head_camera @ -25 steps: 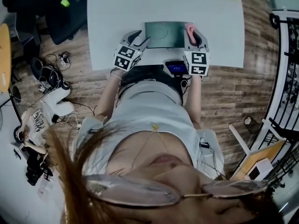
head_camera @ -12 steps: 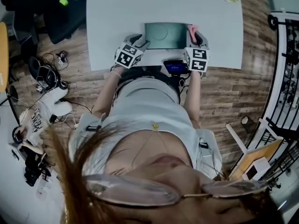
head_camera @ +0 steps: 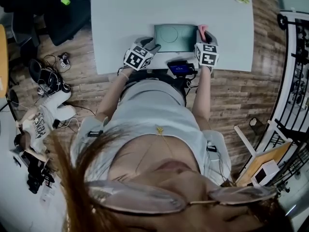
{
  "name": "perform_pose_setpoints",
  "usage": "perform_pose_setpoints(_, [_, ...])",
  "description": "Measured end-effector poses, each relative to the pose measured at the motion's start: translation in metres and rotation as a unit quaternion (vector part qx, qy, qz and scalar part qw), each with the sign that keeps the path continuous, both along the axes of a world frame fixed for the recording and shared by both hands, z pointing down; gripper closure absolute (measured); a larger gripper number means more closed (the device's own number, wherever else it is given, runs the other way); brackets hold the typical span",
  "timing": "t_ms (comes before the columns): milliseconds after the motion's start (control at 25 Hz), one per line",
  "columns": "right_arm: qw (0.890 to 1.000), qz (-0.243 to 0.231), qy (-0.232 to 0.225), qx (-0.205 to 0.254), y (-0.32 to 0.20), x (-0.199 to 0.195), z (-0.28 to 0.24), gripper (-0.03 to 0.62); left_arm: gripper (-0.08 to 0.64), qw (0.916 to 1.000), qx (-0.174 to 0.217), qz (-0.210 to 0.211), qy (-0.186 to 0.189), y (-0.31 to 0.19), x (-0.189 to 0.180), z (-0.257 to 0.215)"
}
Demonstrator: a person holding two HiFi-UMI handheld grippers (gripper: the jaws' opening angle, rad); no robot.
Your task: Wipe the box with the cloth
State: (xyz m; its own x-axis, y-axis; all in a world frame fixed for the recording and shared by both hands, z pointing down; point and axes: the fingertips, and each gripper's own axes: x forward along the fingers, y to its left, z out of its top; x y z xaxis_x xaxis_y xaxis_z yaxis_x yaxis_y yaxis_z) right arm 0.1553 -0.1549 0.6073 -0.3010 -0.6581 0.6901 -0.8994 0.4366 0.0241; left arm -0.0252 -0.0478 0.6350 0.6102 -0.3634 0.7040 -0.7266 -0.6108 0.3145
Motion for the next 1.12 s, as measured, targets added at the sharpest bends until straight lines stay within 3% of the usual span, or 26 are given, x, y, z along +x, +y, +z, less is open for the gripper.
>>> perform_pose_setpoints(600, [0.997, 0.017, 0.051, -0.052, -0.006, 0.001, 0.033, 0.552, 0.364, 0.9997, -0.012, 0.007, 0.022, 0.001, 0.007, 0.002])
perform_pose_setpoints(1120, [0.994, -0.018, 0.089, -0.056, -0.004, -0.011, 0.034, 0.552, 0.364, 0.9997, -0.006, 0.019, 0.013, 0.002, 0.009, 0.003])
